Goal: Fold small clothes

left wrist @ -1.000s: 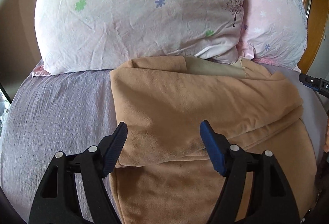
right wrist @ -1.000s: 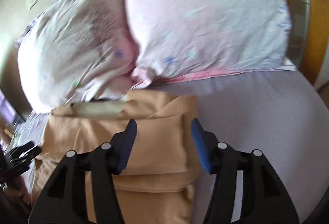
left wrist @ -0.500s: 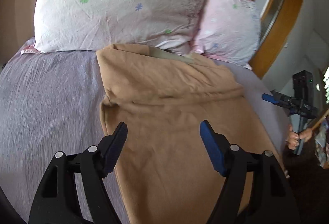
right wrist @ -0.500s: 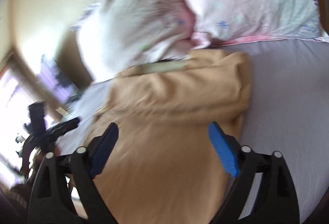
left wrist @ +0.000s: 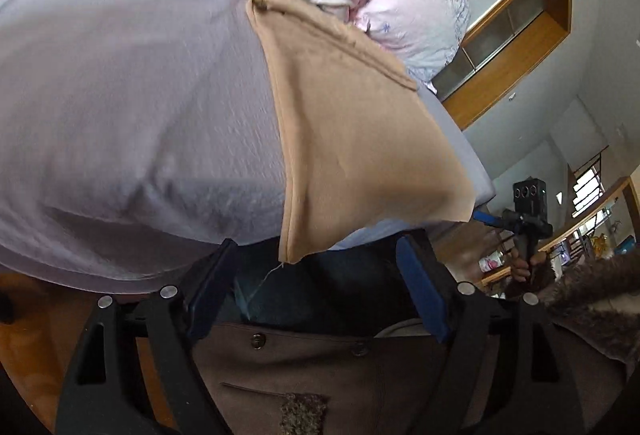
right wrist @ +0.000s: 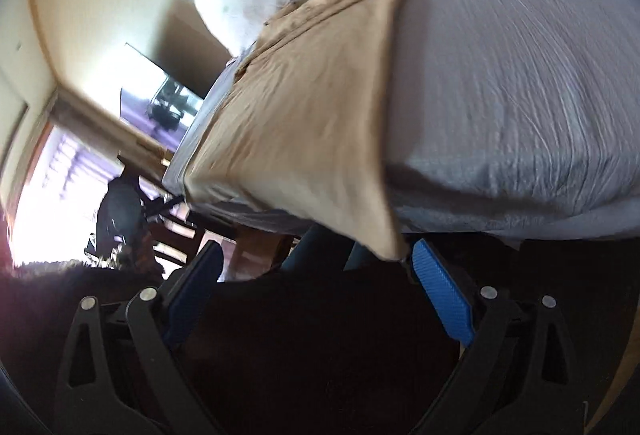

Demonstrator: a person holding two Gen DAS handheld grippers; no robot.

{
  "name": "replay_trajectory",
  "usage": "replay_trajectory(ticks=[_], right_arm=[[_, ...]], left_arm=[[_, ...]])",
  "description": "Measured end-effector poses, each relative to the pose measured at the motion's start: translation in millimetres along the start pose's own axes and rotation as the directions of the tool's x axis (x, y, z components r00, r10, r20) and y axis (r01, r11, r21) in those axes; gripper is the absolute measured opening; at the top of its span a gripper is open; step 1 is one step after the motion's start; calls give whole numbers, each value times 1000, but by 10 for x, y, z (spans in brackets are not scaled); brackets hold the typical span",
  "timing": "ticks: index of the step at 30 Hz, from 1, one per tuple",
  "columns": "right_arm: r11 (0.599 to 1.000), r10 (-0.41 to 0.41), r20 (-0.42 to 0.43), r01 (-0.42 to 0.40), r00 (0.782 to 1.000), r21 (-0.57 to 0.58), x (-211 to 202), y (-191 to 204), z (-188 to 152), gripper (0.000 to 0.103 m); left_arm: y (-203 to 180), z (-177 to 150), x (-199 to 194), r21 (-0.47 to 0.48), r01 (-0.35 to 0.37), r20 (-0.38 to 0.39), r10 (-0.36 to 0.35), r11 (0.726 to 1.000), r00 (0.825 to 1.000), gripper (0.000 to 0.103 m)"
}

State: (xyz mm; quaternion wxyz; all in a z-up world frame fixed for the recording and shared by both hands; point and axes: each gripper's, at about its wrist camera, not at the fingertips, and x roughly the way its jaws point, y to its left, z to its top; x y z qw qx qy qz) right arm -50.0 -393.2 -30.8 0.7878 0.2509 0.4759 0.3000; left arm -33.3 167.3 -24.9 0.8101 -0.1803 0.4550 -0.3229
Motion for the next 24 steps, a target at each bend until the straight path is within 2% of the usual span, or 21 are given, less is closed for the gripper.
replay_trajectory(ticks=[3, 5, 6, 8, 10, 12, 13, 14, 16, 19, 22, 24], right_arm=[[999, 20, 0, -20, 1000, 46, 225, -189, 63, 96], [994, 74, 6, -74, 997, 77, 356, -301, 121, 95], [991, 106, 12, -106, 994, 81, 408, -329, 153, 91], [978, 193, 30, -194, 981, 77, 478, -356, 143, 70], [967, 249, 29, -250, 968, 53, 531, -329, 127, 24], [965, 261, 25, -262, 965, 23, 540, -285, 126, 7], [964, 267, 28, -267, 963, 10, 516, -258, 133, 5], [961, 276, 38, -276, 960, -6, 466, -214, 151, 5], [956, 291, 60, -288, 955, -49, 328, -85, 218, 5], [943, 310, 111, -291, 944, -164, 97, 223, 489, 5], [929, 297, 177, -242, 938, -279, -27, 567, 1020, 5], [930, 278, 238, -199, 931, -309, -66, 701, 1386, 5]], left_arm=[[37, 87, 247, -13, -7, -34, 7, 1000, 999, 81], [43, 123, 346, -25, 8, -46, -9, 1000, 999, 81], [46, 130, 368, -30, 23, -45, -24, 999, 999, 79], [50, 138, 396, -50, 89, -35, -91, 995, 995, 72], [70, 152, 414, -88, 168, -21, -170, 982, 985, 55], [112, 150, 437, -132, 175, -22, -180, 976, 983, 36], [130, 140, 434, -147, 167, -24, -172, 975, 985, 27], [148, 126, 417, -173, 200, -12, -205, 964, 979, 5], [129, 142, 289, -198, 271, 44, -268, 942, 962, 5], [-52, 306, 88, -143, 280, 105, -267, 949, 958, 5], [-258, 708, -12, -62, 252, 142, -241, 966, 960, 5], [-345, 1138, -7, -24, 222, 182, -215, 975, 960, 5]])
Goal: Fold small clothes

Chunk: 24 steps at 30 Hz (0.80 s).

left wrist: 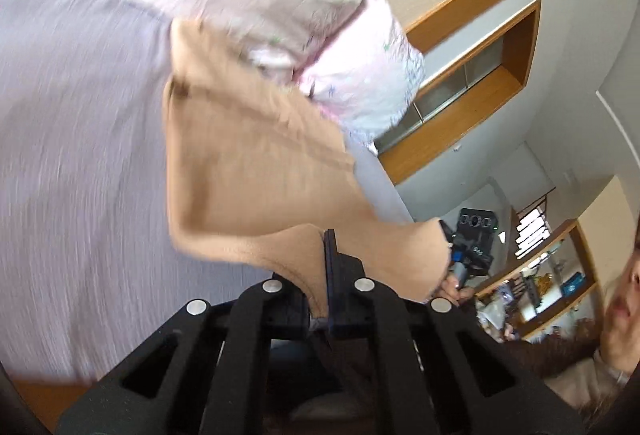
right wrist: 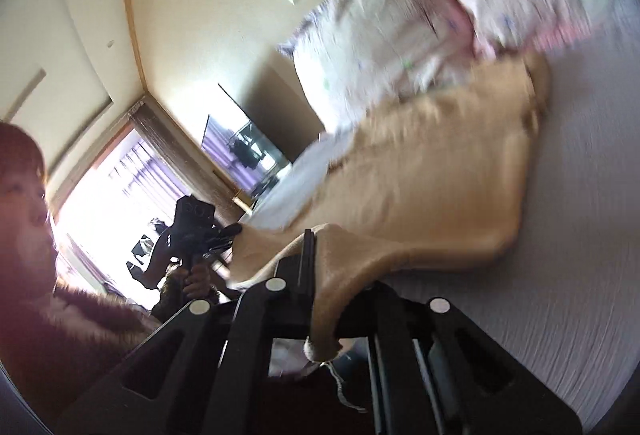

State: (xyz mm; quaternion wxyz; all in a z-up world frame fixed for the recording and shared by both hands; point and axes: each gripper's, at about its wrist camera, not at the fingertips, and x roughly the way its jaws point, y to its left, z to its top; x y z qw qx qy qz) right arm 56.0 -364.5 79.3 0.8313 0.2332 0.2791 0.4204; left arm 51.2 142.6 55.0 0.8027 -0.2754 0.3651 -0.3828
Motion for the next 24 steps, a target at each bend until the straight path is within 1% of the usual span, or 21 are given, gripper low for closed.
replay_trajectory(ticks=[1, 2, 3, 4, 5, 6, 7, 8, 10, 11, 12, 13, 15, 17, 18, 19, 20, 21, 22, 23, 24], right_arm=[[1000, -25, 35, 26, 999, -4, 80, -42, 240, 5], [999, -52, 65, 52, 997, 2, 165, -120, 461, 5], [997, -83, 93, 81, 992, 18, 296, -223, 666, 5], [992, -119, 113, 114, 987, 51, 453, -383, 876, 5], [983, -166, 120, 155, 979, 96, 625, -589, 1055, 5], [970, -214, 117, 197, 970, 145, 762, -812, 1174, 5], [945, -275, 97, 251, 956, 207, 984, -1093, 1326, 5], [921, -325, 65, 300, 943, 250, 1106, -1325, 1358, 5], [856, -415, -30, 402, 909, 327, 1396, -1793, 1393, 4], [829, -439, -66, 432, 896, 355, 1500, -1960, 1375, 4], [810, -442, -90, 441, 892, 386, 1587, -2078, 1370, 4], [797, -438, -98, 436, 894, 418, 1622, -2171, 1340, 4], [777, -440, -108, 438, 892, 453, 1678, -2283, 1385, 5], [746, -423, -138, 430, 896, 509, 1723, -2410, 1421, 17], [737, -415, -130, 416, 900, 533, 1729, -2455, 1438, 33], [737, -415, -96, 396, 905, 548, 1708, -2473, 1458, 46], [736, -431, -70, 395, 900, 549, 1691, -2477, 1491, 52], [736, -454, -47, 404, 890, 544, 1676, -2466, 1530, 63], [730, -481, -33, 422, 876, 538, 1651, -2444, 1557, 70], [729, -497, -21, 430, 868, 532, 1622, -2409, 1585, 72], [738, -493, -9, 424, 870, 525, 1583, -2356, 1587, 72]], left_arm=[[-4, 180, 34, 5, -4, 24, 4, 1000, 1000, 5], [13, 450, 125, 1, -19, 60, 19, 1000, 998, 5], [64, 632, 187, -10, -32, 87, 33, 999, 996, 5], [144, 885, 318, -32, -50, 119, 54, 998, 991, 5], [221, 1069, 426, -54, -68, 135, 75, 996, 988, 5], [350, 1278, 601, -86, -104, 146, 115, 991, 982, 5], [477, 1441, 781, -110, -138, 142, 153, 984, 978, 5], [637, 1586, 981, -136, -172, 127, 190, 976, 974, 5], [962, 1779, 1402, -186, -241, 61, 256, 953, 965, 5], [1101, 1824, 1543, -212, -253, 35, 266, 944, 963, 5], [1203, 1855, 1641, -234, -264, 15, 276, 936, 961, 5], [1287, 1884, 1714, -254, -267, 9, 278, 930, 960, 5], [1380, 1897, 1745, -274, -249, 15, 263, 929, 965, 5], [1450, 1895, 1741, -299, -221, 18, 237, 928, 971, 5], [1493, 1924, 1755, -326, -194, 20, 212, 925, 977, 5], [1552, 1923, 1723, -366, -155, 29, 178, 918, 984, 6], [1640, 1915, 1691, -418, -103, 48, 135, 903, 990, 6], [1713, 1906, 1668, -463, -55, 67, 97, 885, 993, 11], [1779, 1893, 1617, -506, -19, 92, 76, 862, 993, 16], [1786, 1918, 1575, -527, -7, 118, 81, 850, 990, 36], [1781, 1926, 1521, -533, 8, 155, 89, 846, 984, 60]])
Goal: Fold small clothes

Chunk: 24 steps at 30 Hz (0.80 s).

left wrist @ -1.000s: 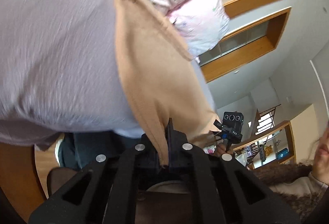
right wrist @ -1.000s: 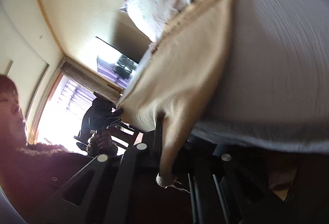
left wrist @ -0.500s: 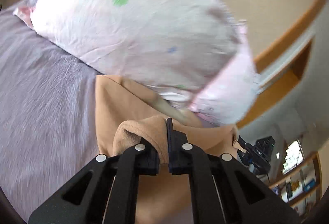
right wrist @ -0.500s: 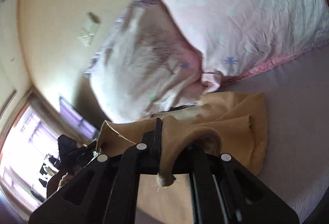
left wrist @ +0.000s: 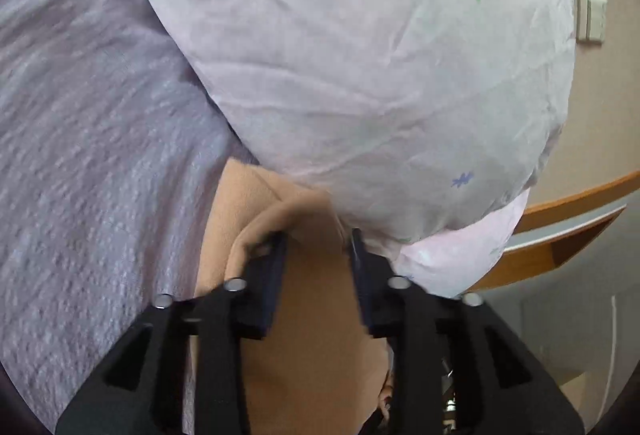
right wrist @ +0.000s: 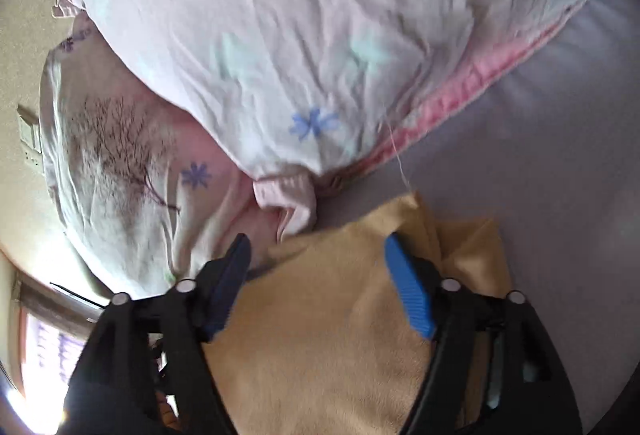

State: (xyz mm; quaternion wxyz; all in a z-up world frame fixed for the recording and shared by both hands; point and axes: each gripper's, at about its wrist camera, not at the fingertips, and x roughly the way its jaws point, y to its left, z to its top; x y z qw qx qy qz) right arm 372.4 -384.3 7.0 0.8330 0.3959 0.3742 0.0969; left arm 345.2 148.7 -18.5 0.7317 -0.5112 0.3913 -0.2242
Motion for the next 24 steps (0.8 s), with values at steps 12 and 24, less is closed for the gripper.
replay_trajectory(ticks=[12, 24], right_arm=[[962, -214, -100, 192, 972, -194, -383, 44, -591, 91], [977, 186, 88, -175, 978, -118, -866, -231, -734, 97]], left_arm=[[-294, -591, -422, 361, -317, -80, 368, 877, 926, 81], [-403, -938, -35, 372, -428, -66, 483, 824, 873, 49]])
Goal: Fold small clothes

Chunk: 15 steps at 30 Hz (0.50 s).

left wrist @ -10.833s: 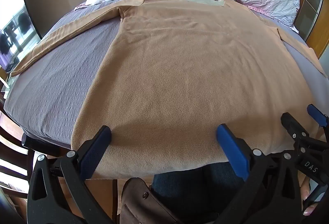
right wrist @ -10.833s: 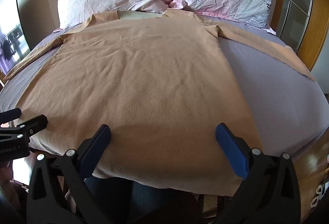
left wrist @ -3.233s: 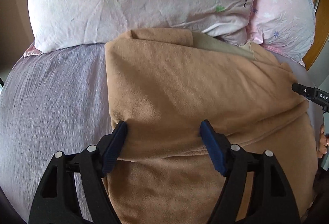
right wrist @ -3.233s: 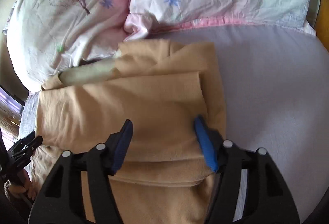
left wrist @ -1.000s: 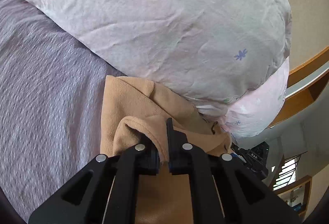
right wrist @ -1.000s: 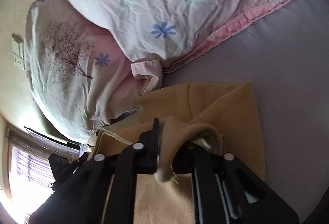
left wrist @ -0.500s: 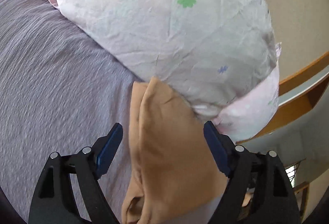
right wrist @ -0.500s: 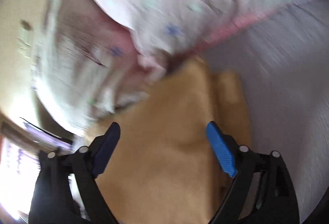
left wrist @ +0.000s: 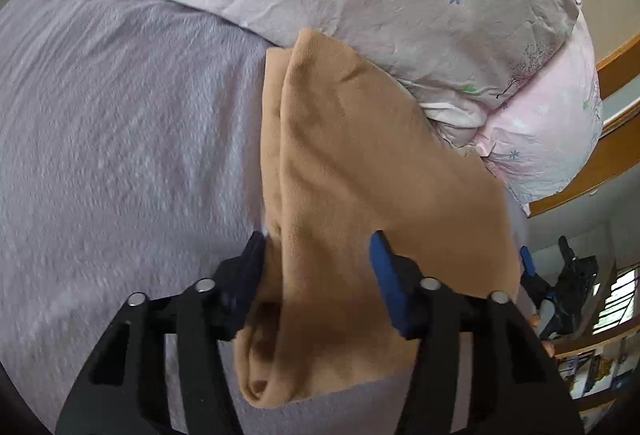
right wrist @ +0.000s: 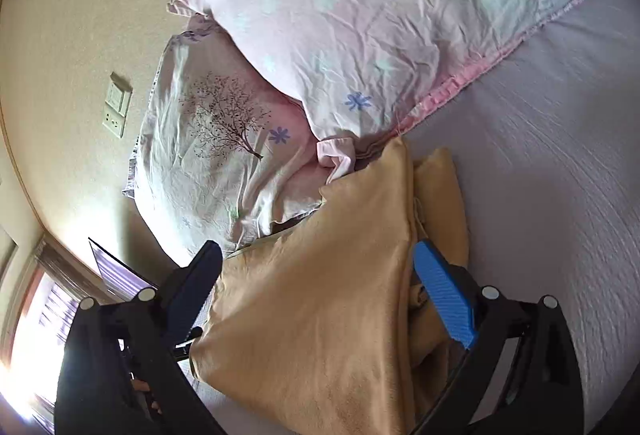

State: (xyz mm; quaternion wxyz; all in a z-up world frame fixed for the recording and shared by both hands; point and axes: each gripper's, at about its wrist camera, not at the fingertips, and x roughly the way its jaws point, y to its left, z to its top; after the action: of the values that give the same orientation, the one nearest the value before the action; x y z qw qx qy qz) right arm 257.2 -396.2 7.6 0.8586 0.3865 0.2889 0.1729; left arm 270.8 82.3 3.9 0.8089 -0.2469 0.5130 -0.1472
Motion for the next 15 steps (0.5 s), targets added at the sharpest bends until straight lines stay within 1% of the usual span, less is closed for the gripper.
replay_trajectory(ticks=[1, 2, 3, 4, 5, 7, 9, 12, 13, 15], right_arm=[[1000, 4, -2, -4, 1000, 12, -3, -18, 15, 97], [1000, 16, -3, -16, 1000, 25, -1, -31, 42, 97], [999, 26, -3, -25, 1000, 39, 11, -61, 26, 97], [998, 35, -4, -35, 999, 49, 19, -80, 20, 97], [998, 40, -2, -39, 999, 55, 30, -101, -1, 97], [997, 48, 5, -49, 999, 63, 20, -113, -15, 97], [996, 58, 24, -59, 998, 66, -9, -110, -12, 97], [997, 52, 59, -56, 997, 62, -84, -91, 6, 97], [997, 42, 75, -47, 996, 62, -116, -97, 17, 97], [997, 23, 93, -30, 995, 66, -155, -121, 40, 97]], left_arm=[[8, -14, 17, -29, 11, 2, -11, 1000, 1000, 48], [3, -6, 22, -50, 22, 10, -21, 998, 1000, 39], [35, -4, 73, -92, 72, -12, -74, 993, 997, 20], [118, -6, 130, -163, 133, -26, -139, 978, 990, 20], [210, 4, 84, -200, 161, -18, -168, 966, 986, 18], [205, 35, 44, -216, 217, 3, -222, 952, 975, 17], [45, 92, -77, -190, 264, 40, -261, 946, 964, 17], [-525, 207, -235, -75, 318, 62, -314, 945, 948, 17], [-754, 233, -235, -36, 337, 57, -335, 941, 940, 17], [-1273, 218, -149, 47, 399, 19, -400, 916, 916, 17]])
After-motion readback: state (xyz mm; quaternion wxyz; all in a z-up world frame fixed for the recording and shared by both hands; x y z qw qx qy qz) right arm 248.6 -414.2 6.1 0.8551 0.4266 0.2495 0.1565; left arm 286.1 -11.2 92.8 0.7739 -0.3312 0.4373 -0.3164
